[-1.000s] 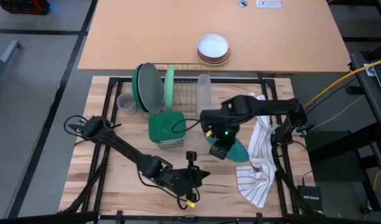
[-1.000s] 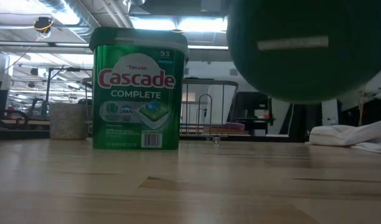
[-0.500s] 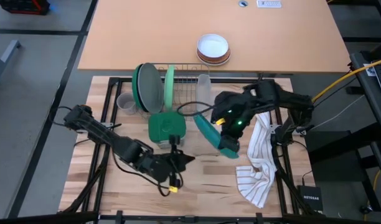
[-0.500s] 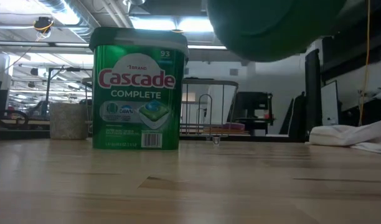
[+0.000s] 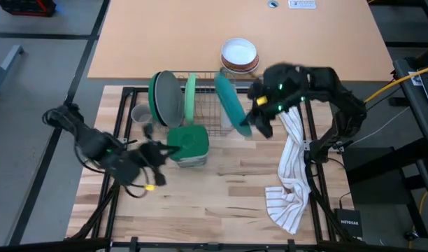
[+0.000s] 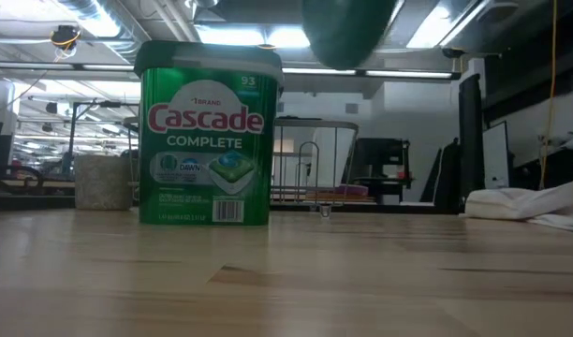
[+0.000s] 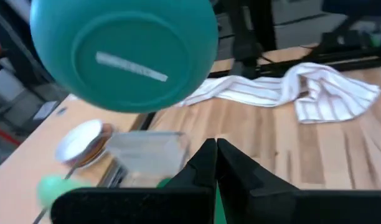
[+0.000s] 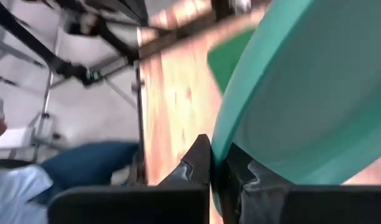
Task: Sort dishes
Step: Put the blue plate into the dish rack
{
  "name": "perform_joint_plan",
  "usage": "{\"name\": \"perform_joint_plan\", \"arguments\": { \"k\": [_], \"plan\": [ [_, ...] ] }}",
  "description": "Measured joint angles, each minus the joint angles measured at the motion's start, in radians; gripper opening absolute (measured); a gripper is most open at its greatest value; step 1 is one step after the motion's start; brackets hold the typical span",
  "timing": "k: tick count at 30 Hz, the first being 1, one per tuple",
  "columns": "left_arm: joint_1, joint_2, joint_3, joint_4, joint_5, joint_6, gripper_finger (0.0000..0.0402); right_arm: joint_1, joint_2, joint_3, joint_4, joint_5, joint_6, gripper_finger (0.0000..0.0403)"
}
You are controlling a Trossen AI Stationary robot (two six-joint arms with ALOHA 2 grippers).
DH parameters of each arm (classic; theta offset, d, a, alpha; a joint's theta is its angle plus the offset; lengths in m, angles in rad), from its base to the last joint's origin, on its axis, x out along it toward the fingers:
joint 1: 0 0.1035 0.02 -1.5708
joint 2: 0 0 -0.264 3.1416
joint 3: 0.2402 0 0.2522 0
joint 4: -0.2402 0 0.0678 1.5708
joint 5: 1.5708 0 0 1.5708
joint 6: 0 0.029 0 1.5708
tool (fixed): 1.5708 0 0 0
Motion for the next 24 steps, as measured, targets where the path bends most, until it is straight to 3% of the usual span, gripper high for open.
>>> {"name": "perform_joint_plan", "arguments": {
  "k": [5,12,18,24],
  "plan": [
    [-0.052,-0.182,-0.131,-0.106,-0.115,-0.162,0.0001,-0.134,-0.003,0.0,0.193,-0.087,-0.184,0.0006],
    [-0.066,-0.416,-0.393,-0.148,-0.181,-0.386,0.0001,-0.343,0.005,-0.058,0.304,-0.263,-0.271,0.0006],
    [-0.064,-0.538,-0.589,-0.146,-0.239,-0.556,0.0001,-0.497,0.005,-0.278,0.319,-0.392,-0.331,0.0006],
    [-0.064,-0.62,-0.701,-0.152,-0.247,-0.586,0.0001,-0.6,0.007,-0.537,0.582,-0.654,-0.324,0.0006]
  ]
}}
